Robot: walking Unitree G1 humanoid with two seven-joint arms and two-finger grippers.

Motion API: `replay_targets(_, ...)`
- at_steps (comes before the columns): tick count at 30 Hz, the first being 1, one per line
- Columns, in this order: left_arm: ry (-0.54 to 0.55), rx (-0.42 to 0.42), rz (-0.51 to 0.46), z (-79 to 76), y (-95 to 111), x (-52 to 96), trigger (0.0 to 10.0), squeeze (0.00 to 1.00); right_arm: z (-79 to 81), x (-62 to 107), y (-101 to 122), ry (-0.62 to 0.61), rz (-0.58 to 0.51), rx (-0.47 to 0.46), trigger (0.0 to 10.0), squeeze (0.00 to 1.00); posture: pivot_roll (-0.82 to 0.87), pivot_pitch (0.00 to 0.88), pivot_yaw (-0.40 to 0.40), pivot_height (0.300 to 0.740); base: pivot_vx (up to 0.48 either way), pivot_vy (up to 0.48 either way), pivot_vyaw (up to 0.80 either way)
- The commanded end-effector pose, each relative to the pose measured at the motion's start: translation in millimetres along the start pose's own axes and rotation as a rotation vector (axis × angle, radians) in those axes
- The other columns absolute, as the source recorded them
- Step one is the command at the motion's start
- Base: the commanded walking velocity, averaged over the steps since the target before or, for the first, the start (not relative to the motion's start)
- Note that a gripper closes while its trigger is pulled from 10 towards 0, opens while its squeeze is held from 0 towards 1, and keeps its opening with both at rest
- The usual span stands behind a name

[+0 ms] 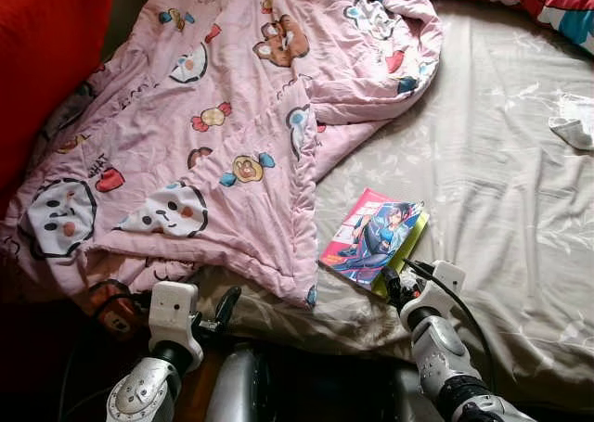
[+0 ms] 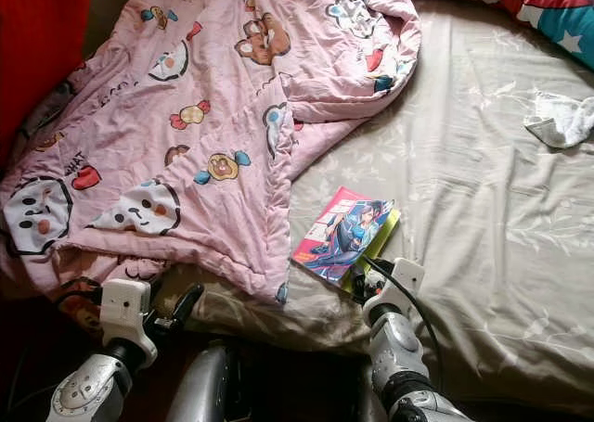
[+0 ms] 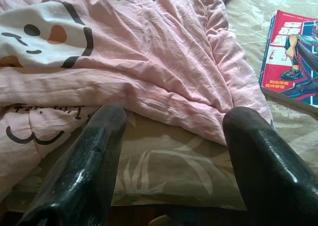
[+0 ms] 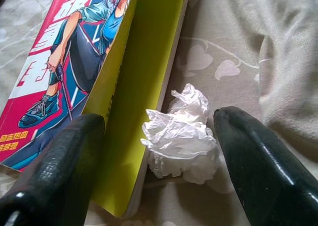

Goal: Clean up the room

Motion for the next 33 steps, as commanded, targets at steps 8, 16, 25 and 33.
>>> replay_targets(8,-0.002,0.008,0.043,-1.6,-9,7.8,10.0,0.00,-17.3,8.5,-22,-0.077,0.084,0.010,0.0,0.00,0.10,0.430,0.100,0.613,0.000,0.000,0.00)
replay_targets(16,-0.004,0.003,0.045,-1.1,-9,6.6,10.0,0.00,-15.4,8.3,-23,-0.075,0.086,0.004,0.0,0.00,0.10,0.429,0.103,0.613,0.000,0.000,0.00)
replay_targets(25,0.003,0.003,0.059,-0.4,-14,7.0,10.0,0.00,-17.4,10.5,-27,-0.076,0.088,0.004,0.0,0.00,0.10,0.427,0.102,0.613,0.000,0.000,0.00)
replay_targets(33,0.014,0.003,0.072,0.5,-20,6.2,10.0,0.00,-23.4,13.0,-27,-0.083,0.080,0.012,0.0,0.00,0.09,0.414,0.099,0.613,0.000,0.000,0.00)
Point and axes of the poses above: a point about 5 cm out from each wrist's last joint towards the gripper, its own x axis pointing back from the gripper into the wrist, its own y axis along the axis of the wrist's last joint, z = x × y, the point moved 2 cm from there along -x, pointing out of the wrist towards the gripper, and after that the axes turned 9 degrees about -x, right-handed, at the moved point
